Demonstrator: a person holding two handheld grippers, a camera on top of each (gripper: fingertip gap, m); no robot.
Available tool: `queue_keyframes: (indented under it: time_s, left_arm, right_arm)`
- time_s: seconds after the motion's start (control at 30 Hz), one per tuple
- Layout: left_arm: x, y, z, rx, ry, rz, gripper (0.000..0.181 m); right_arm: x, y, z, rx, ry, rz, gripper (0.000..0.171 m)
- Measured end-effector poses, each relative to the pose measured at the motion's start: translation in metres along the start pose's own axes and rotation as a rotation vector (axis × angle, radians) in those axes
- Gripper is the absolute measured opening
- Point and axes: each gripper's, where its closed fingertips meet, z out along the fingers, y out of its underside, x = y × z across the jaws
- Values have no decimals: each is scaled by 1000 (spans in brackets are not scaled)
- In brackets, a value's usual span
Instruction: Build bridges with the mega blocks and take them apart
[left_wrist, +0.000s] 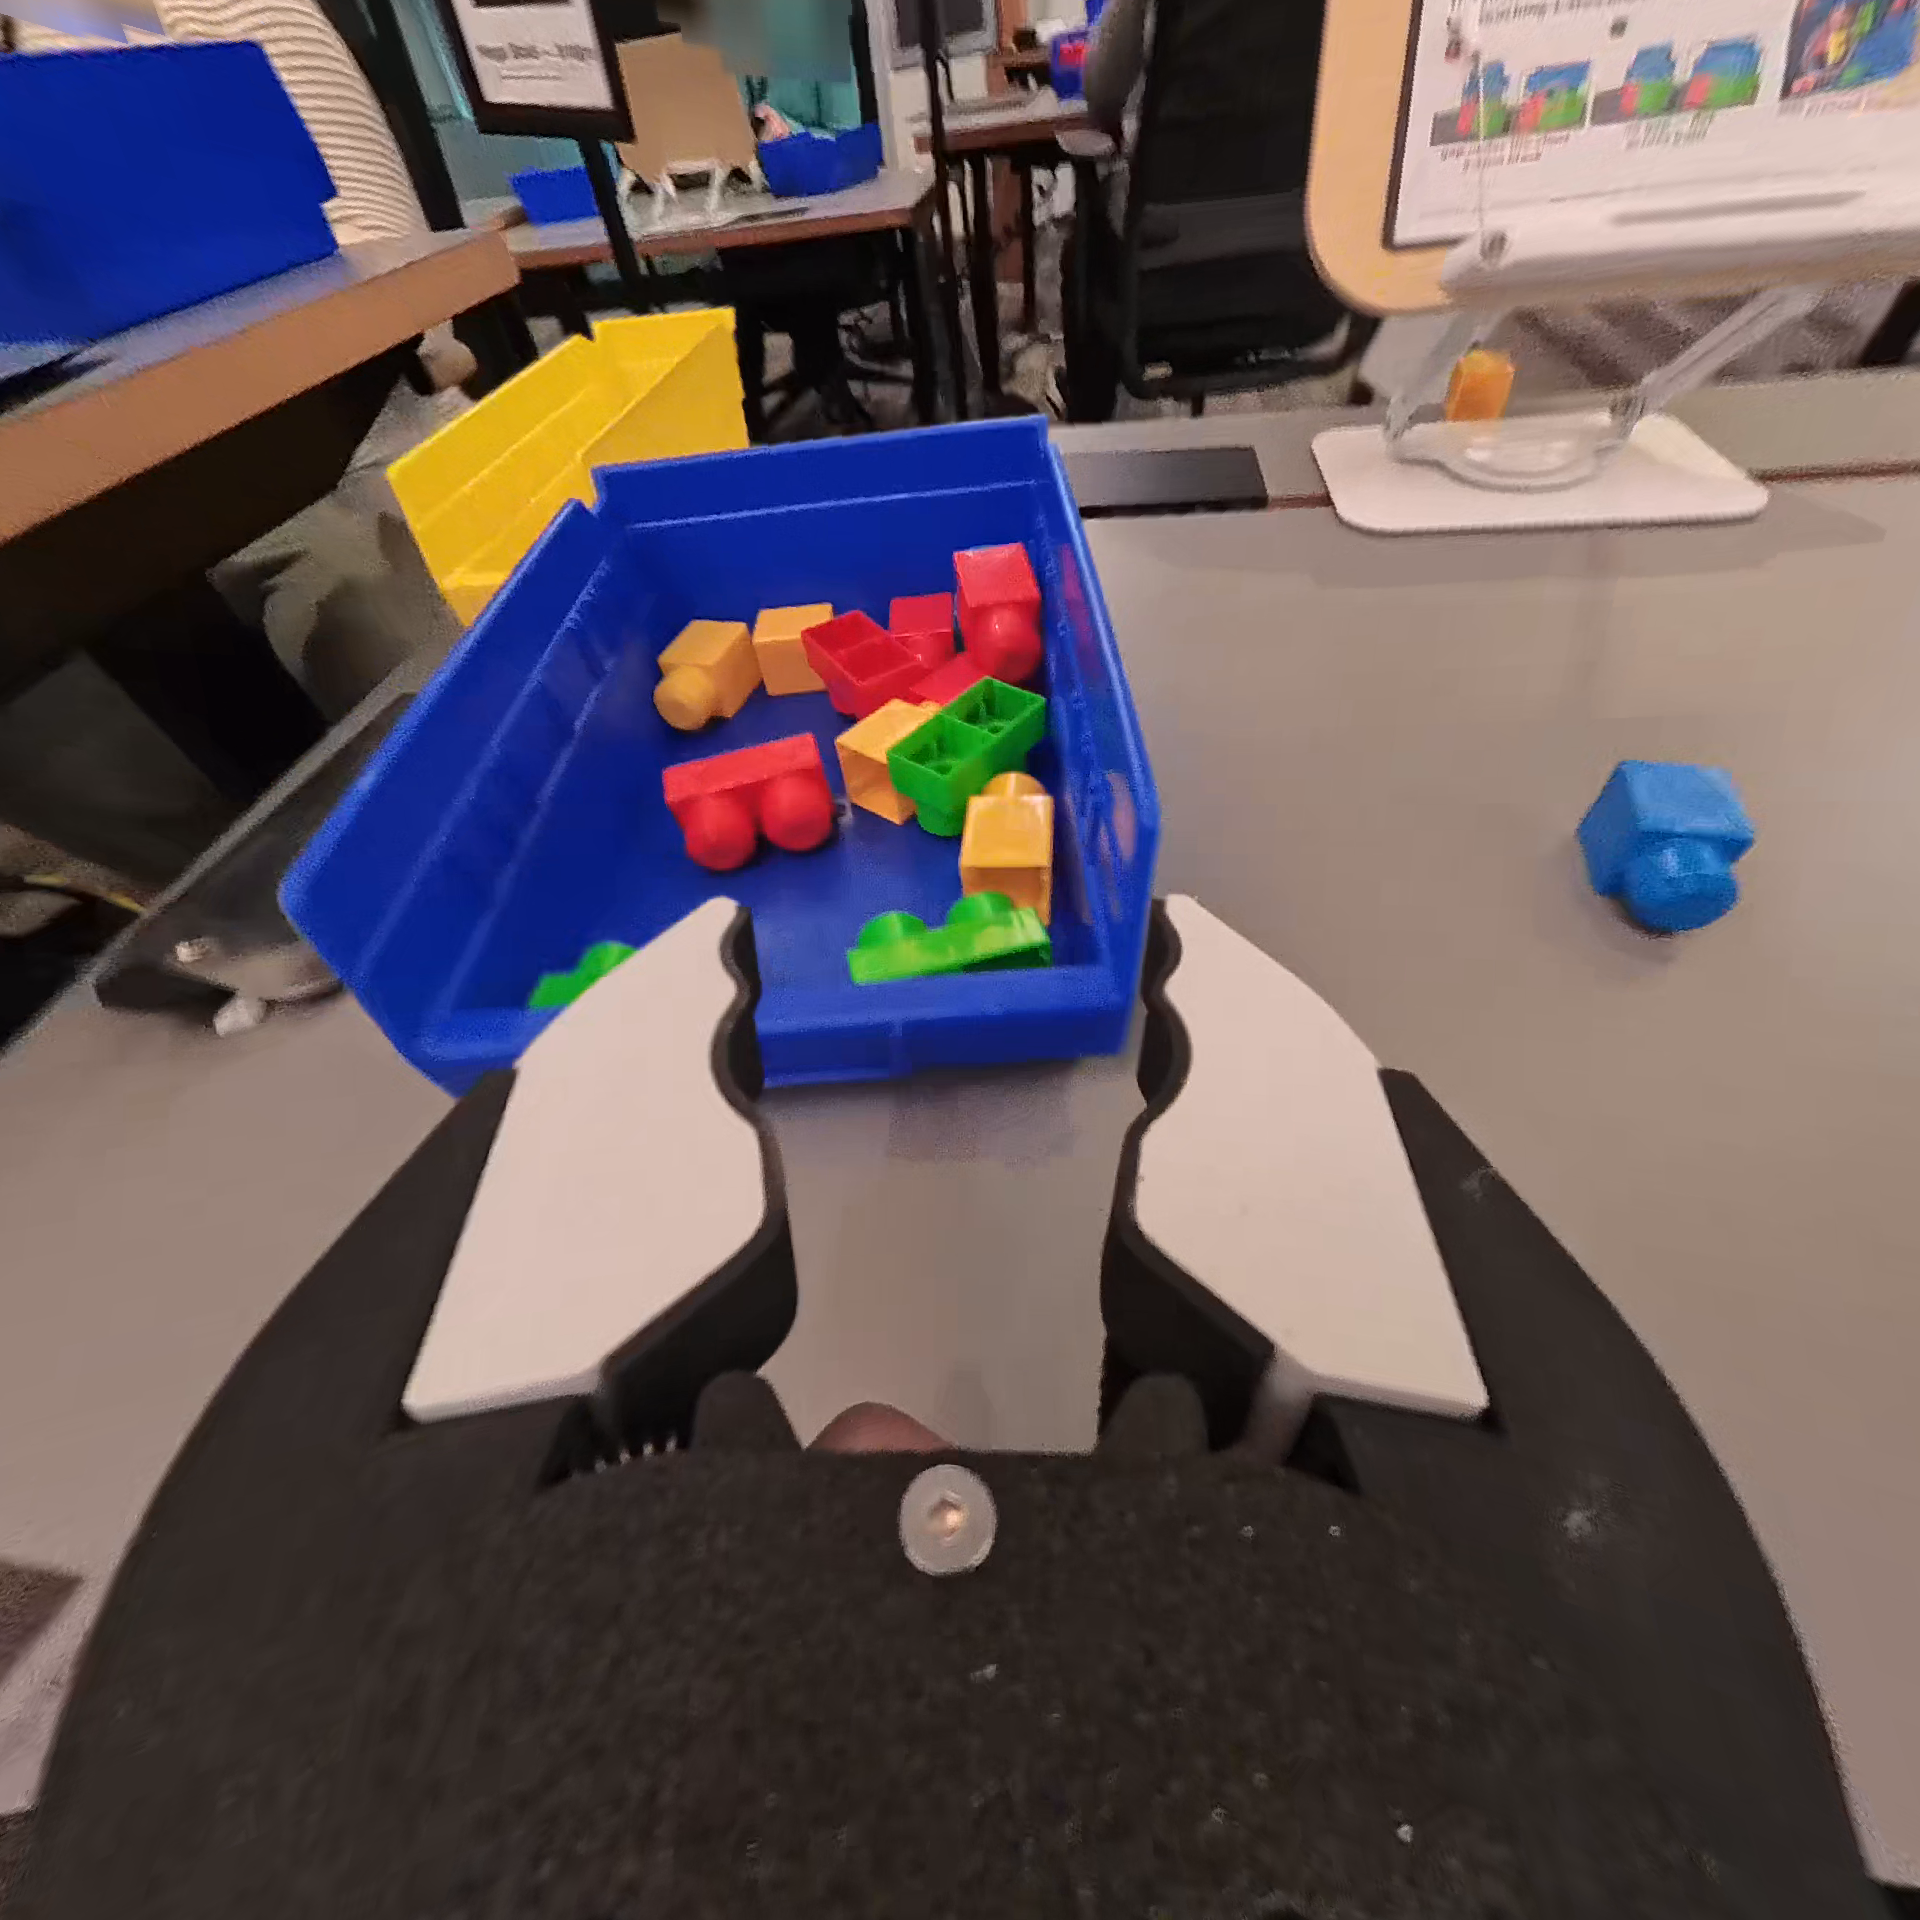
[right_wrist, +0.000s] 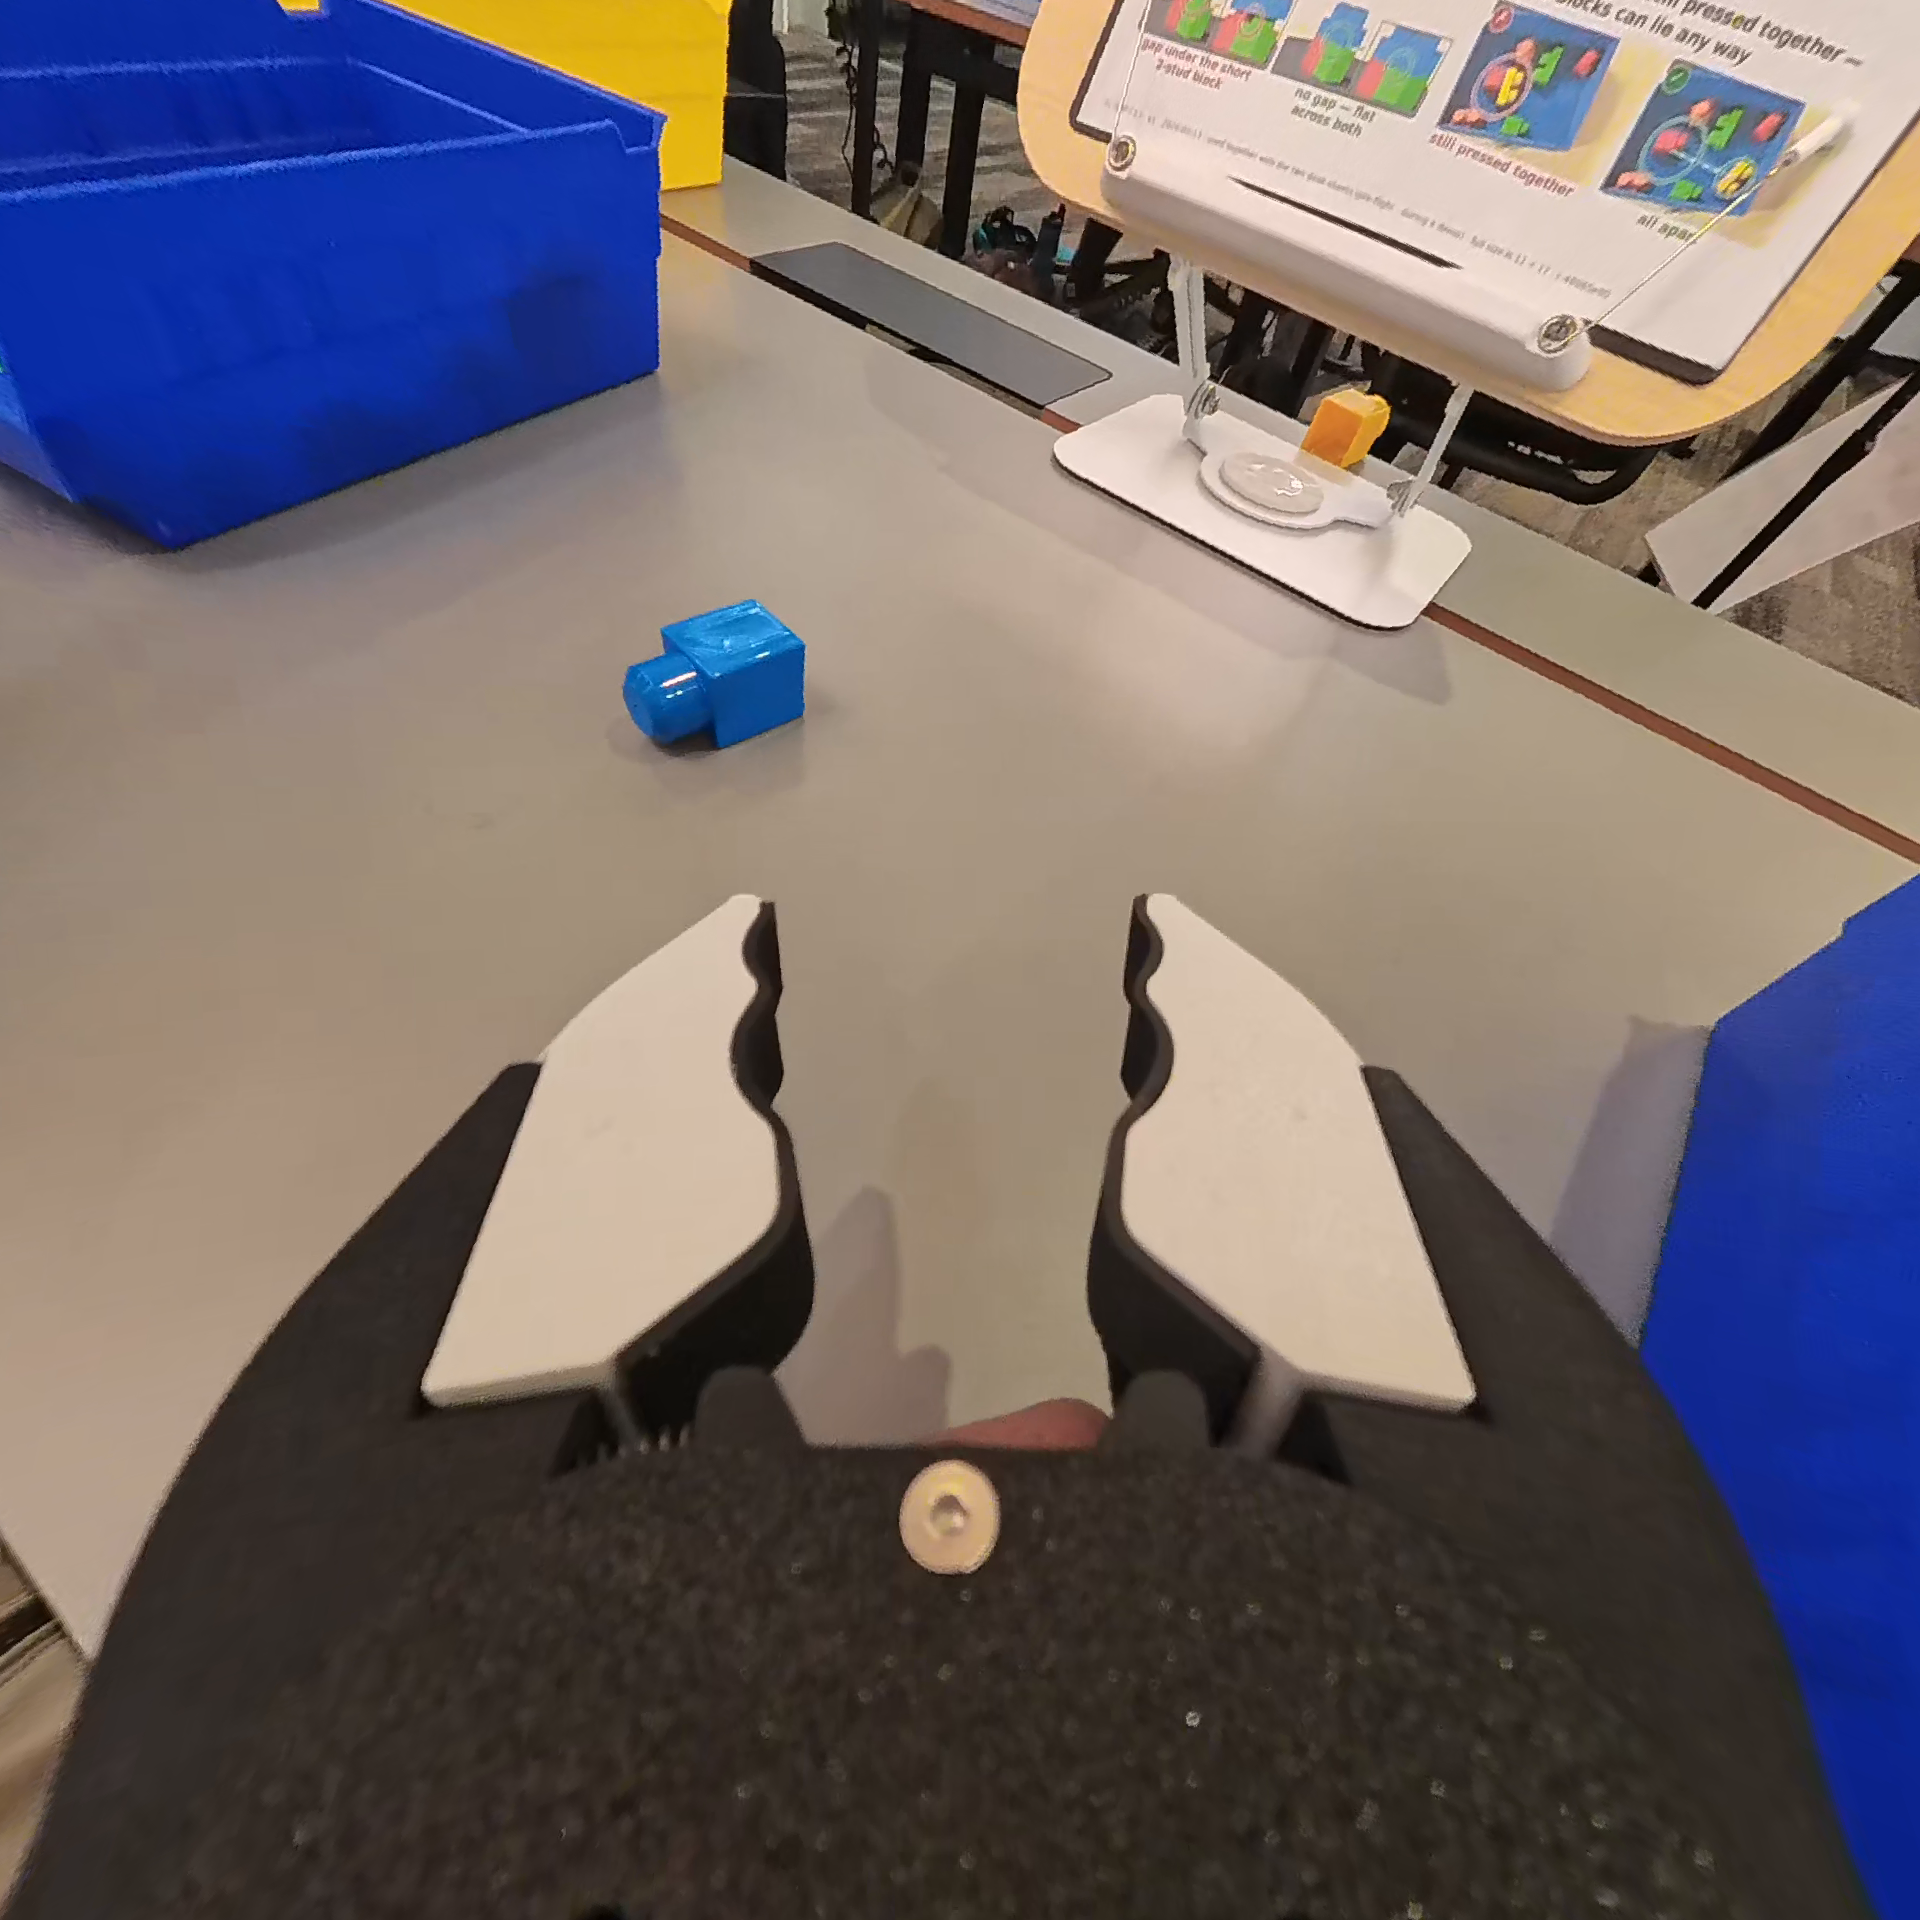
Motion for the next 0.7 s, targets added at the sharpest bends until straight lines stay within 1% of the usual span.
queue_keyframes:
  time_s: [0.13,0.17,0.23,0.3,0.33,0.4,0.43,0.53,0.57,0.6,0.7]
  left_arm:
    - [-24,-11,44,-167,94,91,74]
    - [-31,-13,57,-212,112,120,73]
    - [-50,-19,86,-278,115,213,73]
    - [-58,-16,110,-387,178,298,73]
    - [-58,-13,119,-438,230,357,73]
    - [-74,-19,142,-480,221,524,72]
    - [-74,-18,149,-499,279,611,68]
    - [-83,5,161,-692,391,852,72]
    - [-89,13,165,-757,396,927,72]
    - [-92,23,165,-831,427,976,73]
    - [-93,46,168,-971,505,1021,72]
  right_arm:
    - [0,2,2,-5,-4,-9,63]
    - [0,2,2,-6,-10,-3,62]
    - [0,3,3,-7,-18,5,62]
    - [3,5,3,-13,-16,6,62]
    - [4,5,3,-13,-14,9,62]
    - [7,4,2,-11,-11,18,62]
    - [8,4,2,-10,-10,21,62]
    - [10,4,1,-9,-6,21,62]
    - [10,4,2,-11,-6,20,62]
    - [9,4,2,-11,-6,19,62]
    - [9,3,1,-11,-6,16,62]
